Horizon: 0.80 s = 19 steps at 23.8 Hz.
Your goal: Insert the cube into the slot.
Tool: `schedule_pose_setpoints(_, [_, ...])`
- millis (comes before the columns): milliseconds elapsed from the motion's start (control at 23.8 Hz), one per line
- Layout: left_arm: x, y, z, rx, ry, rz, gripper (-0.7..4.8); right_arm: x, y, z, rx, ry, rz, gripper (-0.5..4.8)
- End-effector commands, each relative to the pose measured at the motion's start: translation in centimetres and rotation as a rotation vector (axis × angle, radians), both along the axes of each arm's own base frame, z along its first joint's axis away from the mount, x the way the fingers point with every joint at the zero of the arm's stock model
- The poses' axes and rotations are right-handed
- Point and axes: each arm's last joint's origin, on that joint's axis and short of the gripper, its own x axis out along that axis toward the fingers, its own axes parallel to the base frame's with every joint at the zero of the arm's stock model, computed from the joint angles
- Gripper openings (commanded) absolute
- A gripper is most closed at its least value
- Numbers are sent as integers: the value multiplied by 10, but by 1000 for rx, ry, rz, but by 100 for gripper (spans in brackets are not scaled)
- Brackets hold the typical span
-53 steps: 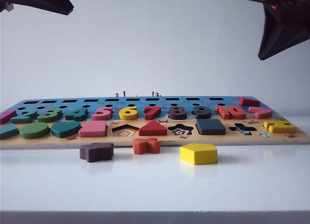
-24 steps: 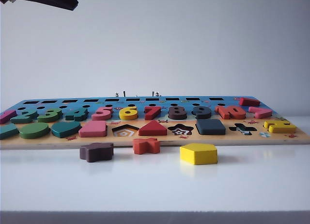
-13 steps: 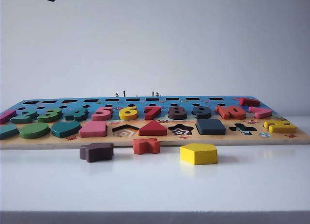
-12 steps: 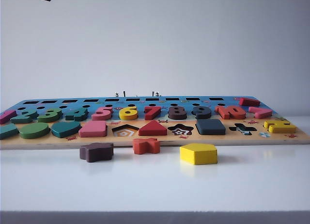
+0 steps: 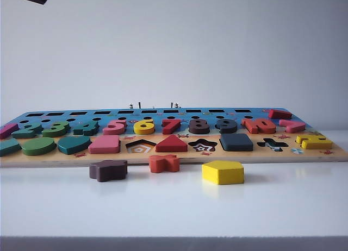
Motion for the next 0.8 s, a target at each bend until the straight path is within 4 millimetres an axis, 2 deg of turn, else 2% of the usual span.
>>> schedule_pose_setpoints(42, [-3,11,5,-10,-57,74,17,-2,0,-2,-1,-27,-3,-4])
schedule_pose_setpoints(210, [-17,31,7,-13,-137,249,17,-4,0,-9,0,-24,-2,-4])
schedule_pose_setpoints(295, [-23,36,-3,-12,-215,400,17,-4,0,-13,-1,9,-3,-4])
schedule_pose_setpoints(421, [-29,39,-17,-14,-283,504,17,-4,0,-17,0,21,-3,-4])
schedule_pose_setpoints(505, [-38,42,-43,-30,-346,591,17,-2,0,-29,1,65,-3,-4])
schedule_pose_setpoints(674, [-51,44,-84,-31,-389,650,17,-3,0,-30,0,72,-4,-4])
schedule_pose_setpoints(800, [-57,45,-108,-25,-403,701,17,-3,0,-30,0,72,-4,-4])
